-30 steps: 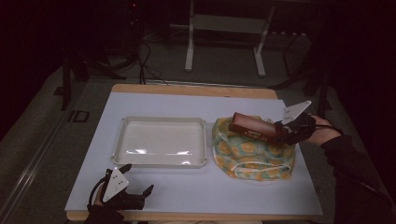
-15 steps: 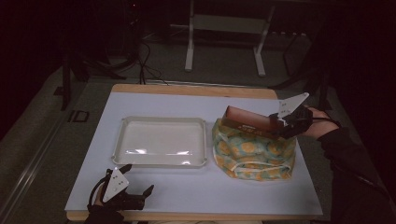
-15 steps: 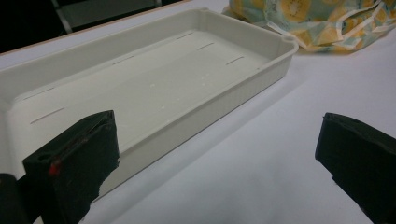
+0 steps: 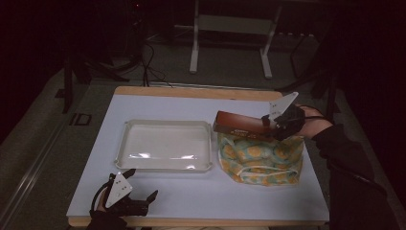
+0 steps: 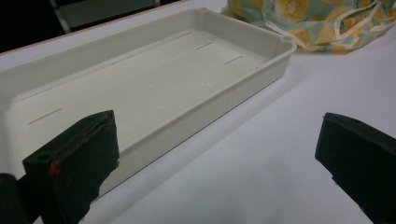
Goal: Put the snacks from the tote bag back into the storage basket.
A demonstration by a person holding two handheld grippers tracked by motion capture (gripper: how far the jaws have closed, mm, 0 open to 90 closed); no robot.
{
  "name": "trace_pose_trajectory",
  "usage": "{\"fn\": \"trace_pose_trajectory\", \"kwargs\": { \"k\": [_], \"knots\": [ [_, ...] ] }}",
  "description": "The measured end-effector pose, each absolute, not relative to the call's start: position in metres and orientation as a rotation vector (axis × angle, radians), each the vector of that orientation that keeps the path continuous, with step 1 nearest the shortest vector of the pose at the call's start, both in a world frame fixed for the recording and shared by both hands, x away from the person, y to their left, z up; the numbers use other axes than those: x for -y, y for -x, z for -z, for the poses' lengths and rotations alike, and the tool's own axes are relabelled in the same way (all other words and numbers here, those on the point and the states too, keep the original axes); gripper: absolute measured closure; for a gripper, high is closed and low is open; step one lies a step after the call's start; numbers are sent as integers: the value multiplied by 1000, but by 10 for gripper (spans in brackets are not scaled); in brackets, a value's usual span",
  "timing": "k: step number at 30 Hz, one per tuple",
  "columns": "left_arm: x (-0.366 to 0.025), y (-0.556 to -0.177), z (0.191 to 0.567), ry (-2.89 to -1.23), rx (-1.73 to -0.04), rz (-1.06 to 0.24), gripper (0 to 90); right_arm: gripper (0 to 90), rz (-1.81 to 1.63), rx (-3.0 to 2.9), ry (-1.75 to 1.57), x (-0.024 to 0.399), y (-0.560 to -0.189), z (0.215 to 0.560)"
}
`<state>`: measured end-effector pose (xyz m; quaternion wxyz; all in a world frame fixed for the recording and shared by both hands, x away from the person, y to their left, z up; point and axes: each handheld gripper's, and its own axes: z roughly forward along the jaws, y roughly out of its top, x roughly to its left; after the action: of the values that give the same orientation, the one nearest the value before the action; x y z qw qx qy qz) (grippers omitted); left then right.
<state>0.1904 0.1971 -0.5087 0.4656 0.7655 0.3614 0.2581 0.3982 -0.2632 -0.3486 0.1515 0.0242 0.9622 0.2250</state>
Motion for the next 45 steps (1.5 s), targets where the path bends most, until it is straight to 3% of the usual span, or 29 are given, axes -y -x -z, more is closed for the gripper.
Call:
{"fn": "trace_pose_trajectory", "kwargs": {
  "k": [45],
  "knots": [
    [-196, -189, 509, -1887, -841, -611, 0, 433, -676, -2803, 202, 134, -398, 363]
  ]
}}
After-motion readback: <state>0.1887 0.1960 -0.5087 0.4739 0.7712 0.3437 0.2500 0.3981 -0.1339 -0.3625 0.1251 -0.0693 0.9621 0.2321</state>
